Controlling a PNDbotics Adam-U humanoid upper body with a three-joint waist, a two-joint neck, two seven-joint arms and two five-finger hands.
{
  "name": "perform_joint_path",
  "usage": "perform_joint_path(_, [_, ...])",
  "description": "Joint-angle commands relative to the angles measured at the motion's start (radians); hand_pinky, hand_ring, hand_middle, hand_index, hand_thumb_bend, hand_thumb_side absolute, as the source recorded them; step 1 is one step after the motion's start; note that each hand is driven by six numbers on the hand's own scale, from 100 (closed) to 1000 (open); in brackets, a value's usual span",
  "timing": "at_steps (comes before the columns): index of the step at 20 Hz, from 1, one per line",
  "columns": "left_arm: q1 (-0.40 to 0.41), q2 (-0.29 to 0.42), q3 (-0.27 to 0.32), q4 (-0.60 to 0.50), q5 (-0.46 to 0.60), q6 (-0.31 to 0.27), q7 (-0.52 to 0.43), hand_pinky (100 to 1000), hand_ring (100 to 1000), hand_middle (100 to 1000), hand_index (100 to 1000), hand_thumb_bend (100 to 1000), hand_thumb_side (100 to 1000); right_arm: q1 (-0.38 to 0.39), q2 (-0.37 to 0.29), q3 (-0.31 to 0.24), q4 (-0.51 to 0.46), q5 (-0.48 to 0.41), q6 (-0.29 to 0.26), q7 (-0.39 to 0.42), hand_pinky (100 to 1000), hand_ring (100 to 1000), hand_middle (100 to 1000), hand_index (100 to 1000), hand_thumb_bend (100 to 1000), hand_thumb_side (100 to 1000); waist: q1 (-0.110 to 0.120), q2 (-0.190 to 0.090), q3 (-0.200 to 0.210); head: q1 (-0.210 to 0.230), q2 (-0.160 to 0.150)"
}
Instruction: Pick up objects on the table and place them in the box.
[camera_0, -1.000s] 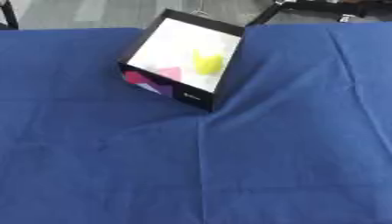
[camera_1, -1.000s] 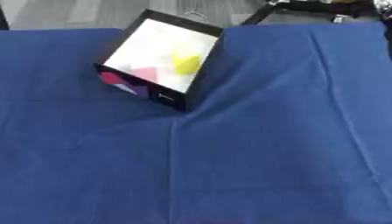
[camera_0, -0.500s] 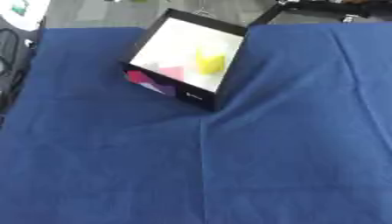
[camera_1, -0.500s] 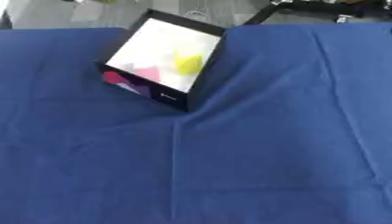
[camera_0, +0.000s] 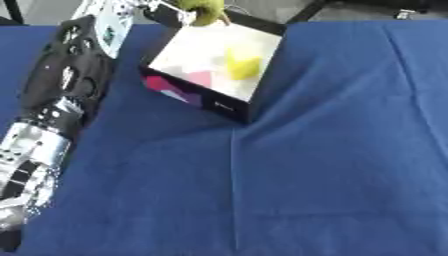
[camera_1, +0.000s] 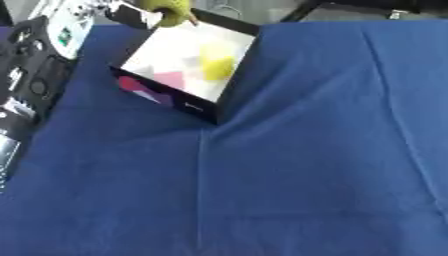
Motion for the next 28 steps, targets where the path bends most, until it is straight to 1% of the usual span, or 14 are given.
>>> perform_joint_path(1, [-0.011, 0.007, 0.018, 0.018, -0.043, 0.002, 0.028, 634, 533, 503, 554, 115, 100, -0.016, -0.019, -0.006, -0.02, 0.001, 0.002, 0.0, 1000, 1000, 1000, 893, 100, 470, -0.008, -0.001, -0.002, 0.002, -0.001])
perform_joint_path(4, [-0.002, 0.004, 0.023, 0.041, -0.057, 0.007, 0.029, 655, 555, 533, 585, 134, 100, -0.016, -0.017, -0.007, -0.021, 0.002, 0.004, 0.001, 1000, 1000, 1000, 893, 100, 470, -0.007, 0.001, -0.005, 0.002, -0.001])
perform_joint_path(5, [-0.001, 0.005, 0.022, 0.045, -0.064, 0.009, 0.027, 673, 578, 561, 618, 140, 100, -0.016, -0.016, -0.007, -0.021, 0.002, 0.004, 0.001, 1000, 1000, 1000, 893, 100, 470, -0.006, 0.001, -0.006, 0.001, -0.001])
perform_joint_path(6, [0.001, 0.006, 0.021, 0.05, -0.074, 0.011, 0.019, 701, 619, 605, 675, 107, 100, -0.016, -0.016, -0.007, -0.022, 0.002, 0.005, 0.002, 1000, 1000, 1000, 893, 100, 470, -0.005, 0.001, -0.006, 0.002, -0.001])
perform_joint_path(10, [0.007, 0.006, 0.021, 0.062, -0.105, 0.024, -0.035, 889, 833, 813, 857, 100, 113, -0.015, -0.017, -0.007, -0.023, 0.002, 0.006, 0.002, 1000, 1000, 1000, 892, 100, 470, -0.004, -0.001, -0.008, 0.003, -0.001])
perform_joint_path(11, [0.008, 0.005, 0.019, 0.06, -0.114, 0.027, -0.045, 915, 866, 853, 890, 100, 246, -0.015, -0.016, -0.007, -0.023, 0.001, 0.006, 0.001, 1000, 1000, 1000, 892, 100, 470, -0.004, -0.001, -0.008, 0.002, -0.001])
perform_joint_path(12, [0.008, 0.004, 0.017, 0.055, -0.124, 0.029, -0.052, 939, 894, 883, 922, 157, 453, -0.014, -0.016, -0.007, -0.023, 0.001, 0.007, 0.001, 1000, 1000, 1000, 892, 100, 469, -0.004, -0.002, -0.008, 0.002, -0.001])
perform_joint_path(13, [0.008, 0.004, 0.015, 0.05, -0.135, 0.03, -0.055, 951, 904, 890, 933, 221, 556, -0.014, -0.016, -0.006, -0.023, 0.001, 0.007, 0.001, 1000, 1000, 1000, 892, 100, 470, -0.005, -0.002, -0.008, 0.002, -0.001])
perform_joint_path(16, [0.009, 0.003, 0.013, 0.045, -0.163, 0.032, -0.06, 963, 920, 900, 944, 293, 696, -0.015, -0.015, -0.006, -0.024, 0.0, 0.008, 0.0, 1000, 1000, 1000, 892, 100, 470, -0.004, -0.003, -0.009, 0.004, -0.001])
perform_joint_path(19, [0.011, 0.002, 0.018, 0.047, -0.164, 0.028, -0.062, 962, 923, 900, 952, 287, 726, -0.015, -0.015, -0.007, -0.024, -0.001, 0.009, -0.001, 1000, 1000, 1000, 892, 100, 470, -0.004, -0.004, -0.01, 0.005, -0.001])
perform_joint_path(21, [0.012, 0.002, 0.029, 0.037, -0.13, 0.028, -0.057, 944, 900, 877, 937, 112, 622, -0.015, -0.016, -0.007, -0.024, -0.001, 0.009, -0.002, 1000, 1000, 1000, 892, 100, 470, -0.004, -0.005, -0.01, 0.003, -0.001])
perform_joint_path(23, [0.011, 0.007, 0.035, 0.018, -0.076, 0.039, -0.05, 940, 892, 870, 930, 100, 596, -0.015, -0.017, -0.007, -0.025, -0.002, 0.008, -0.004, 1000, 1000, 1000, 892, 100, 470, -0.004, -0.006, -0.01, 0.001, -0.001])
perform_joint_path(25, [0.005, 0.016, 0.043, -0.01, 0.008, 0.052, -0.051, 914, 860, 855, 892, 100, 596, -0.018, -0.018, -0.008, -0.027, -0.005, 0.008, -0.007, 1000, 1000, 1000, 891, 100, 470, -0.004, -0.009, -0.009, 0.001, -0.001])
perform_joint_path(28, [-0.014, 0.042, 0.048, -0.082, 0.207, 0.071, -0.073, 870, 813, 820, 864, 100, 548, -0.024, -0.019, -0.008, -0.034, -0.014, 0.007, -0.014, 1000, 1000, 1000, 890, 100, 470, -0.005, -0.014, -0.006, 0.0, -0.001])
